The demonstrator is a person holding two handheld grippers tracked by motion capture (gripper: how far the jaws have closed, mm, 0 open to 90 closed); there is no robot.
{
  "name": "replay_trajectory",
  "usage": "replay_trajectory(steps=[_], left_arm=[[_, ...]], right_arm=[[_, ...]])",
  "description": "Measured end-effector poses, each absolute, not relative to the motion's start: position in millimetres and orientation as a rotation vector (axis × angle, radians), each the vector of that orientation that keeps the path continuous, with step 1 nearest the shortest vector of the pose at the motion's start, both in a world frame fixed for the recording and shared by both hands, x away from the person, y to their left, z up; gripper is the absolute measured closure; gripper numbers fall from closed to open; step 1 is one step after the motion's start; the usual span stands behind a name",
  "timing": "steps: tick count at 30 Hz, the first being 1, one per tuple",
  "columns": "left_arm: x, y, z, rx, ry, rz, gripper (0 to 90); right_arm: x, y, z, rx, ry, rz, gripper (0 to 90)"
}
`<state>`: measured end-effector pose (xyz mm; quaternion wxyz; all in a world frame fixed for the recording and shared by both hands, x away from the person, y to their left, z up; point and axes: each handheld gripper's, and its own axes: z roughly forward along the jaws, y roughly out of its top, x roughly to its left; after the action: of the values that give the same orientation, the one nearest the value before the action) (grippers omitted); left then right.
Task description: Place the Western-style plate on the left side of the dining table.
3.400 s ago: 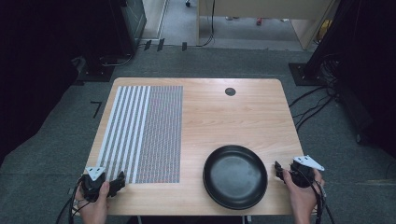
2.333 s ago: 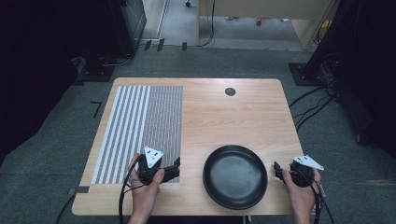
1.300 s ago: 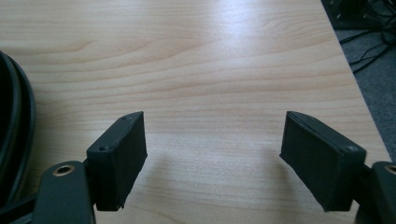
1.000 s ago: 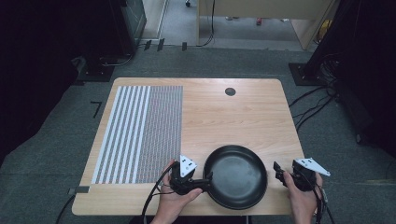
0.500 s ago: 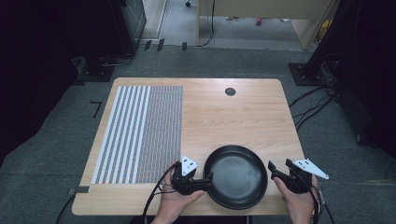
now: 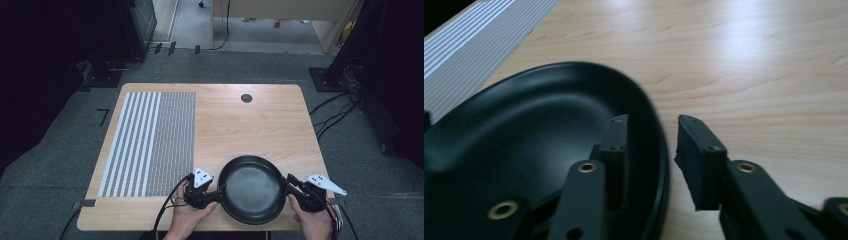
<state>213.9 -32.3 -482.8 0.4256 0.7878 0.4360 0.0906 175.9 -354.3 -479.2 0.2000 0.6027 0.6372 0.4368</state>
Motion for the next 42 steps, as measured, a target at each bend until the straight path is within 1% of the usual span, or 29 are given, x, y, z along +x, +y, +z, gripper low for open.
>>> replay_trajectory(steps=[1, 4, 5, 6, 12, 16, 17, 18, 21, 25, 28, 31, 32, 33, 36, 37, 39, 42], left_arm=[[214.1, -32.5, -483.2, 1.969, 1.094, 0.222, 48.9], [215.4, -33.3, -485.5, 1.979, 1.101, 0.207, 49.3], [215.9, -33.9, -487.0, 1.983, 1.105, 0.200, 49.3], [216.1, -34.3, -487.9, 1.990, 1.107, 0.200, 52.0], [216.3, -35.6, -489.7, 1.992, 1.104, 0.159, 54.2], [216.4, -31.1, -486.4, 1.962, 1.122, 0.182, 55.2], [216.4, -31.1, -486.4, 1.962, 1.122, 0.182, 54.9], [217.3, -27.2, -483.4, 1.933, 1.132, 0.196, 54.3], [219.8, -23.2, -482.2, 1.918, 1.148, 0.198, 52.5], [220.6, -23.8, -485.3, 1.931, 1.154, 0.182, 50.3], [220.2, -28.3, -489.2, 1.964, 1.139, 0.146, 49.1], [220.0, -32.5, -493.0, 1.987, 1.119, 0.078, 46.8], [219.3, -33.9, -493.5, 1.992, 1.111, 0.070, 46.8], [218.7, -34.6, -493.4, 1.995, 1.106, 0.068, 47.9], [218.7, -34.3, -493.2, 1.992, 1.105, 0.056, 49.3], [220.0, -32.6, -492.9, 1.986, 1.108, 0.043, 51.6], [221.6, -31.0, -493.0, 1.981, 1.111, 0.027, 53.2], [222.3, -30.3, -493.0, 1.978, 1.112, 0.018, 53.8]], right_arm=[[175.3, -351.6, -479.7, 1.691, 1.783, 1.229, 70.6], [174.3, -349.3, -481.1, 1.718, 1.775, 1.207, 73.9], [174.1, -349.8, -481.6, 1.736, 1.775, 1.217, 77.0], [174.3, -349.8, -483.2, 1.761, 1.790, 1.235, 79.9], [175.7, -343.0, -489.3, 1.775, 1.858, 1.215, 83.5], [175.6, -341.5, -489.7, 1.764, 1.838, 1.211, 80.9], [175.6, -341.5, -489.7, 1.764, 1.838, 1.211, 80.9], [173.6, -345.2, -486.8, 1.756, 1.776, 1.231, 79.3], [171.6, -350.5, -485.8, 1.747, 1.710, 1.242, 75.1], [172.7, -353.9, -491.4, 1.771, 1.696, 1.169, 73.8], [173.8, -353.4, -493.8, 1.801, 1.712, 1.205, 77.2], [173.7, -353.5, -493.3, 1.810, 1.708, 1.197, 78.4], [173.4, -354.3, -493.1, 1.815, 1.704, 1.204, 80.9], [173.0, -356.1, -492.4, 1.847, 1.696, 1.239, 83.1], [172.9, -356.2, -492.8, 1.848, 1.692, 1.244, 83.3], [172.9, -356.0, -492.7, 1.849, 1.691, 1.242, 83.4], [172.9, -355.8, -492.9, 1.852, 1.692, 1.247, 83.7], [173.5, -355.3, -494.3, 1.857, 1.694, 1.273, 84.0]])
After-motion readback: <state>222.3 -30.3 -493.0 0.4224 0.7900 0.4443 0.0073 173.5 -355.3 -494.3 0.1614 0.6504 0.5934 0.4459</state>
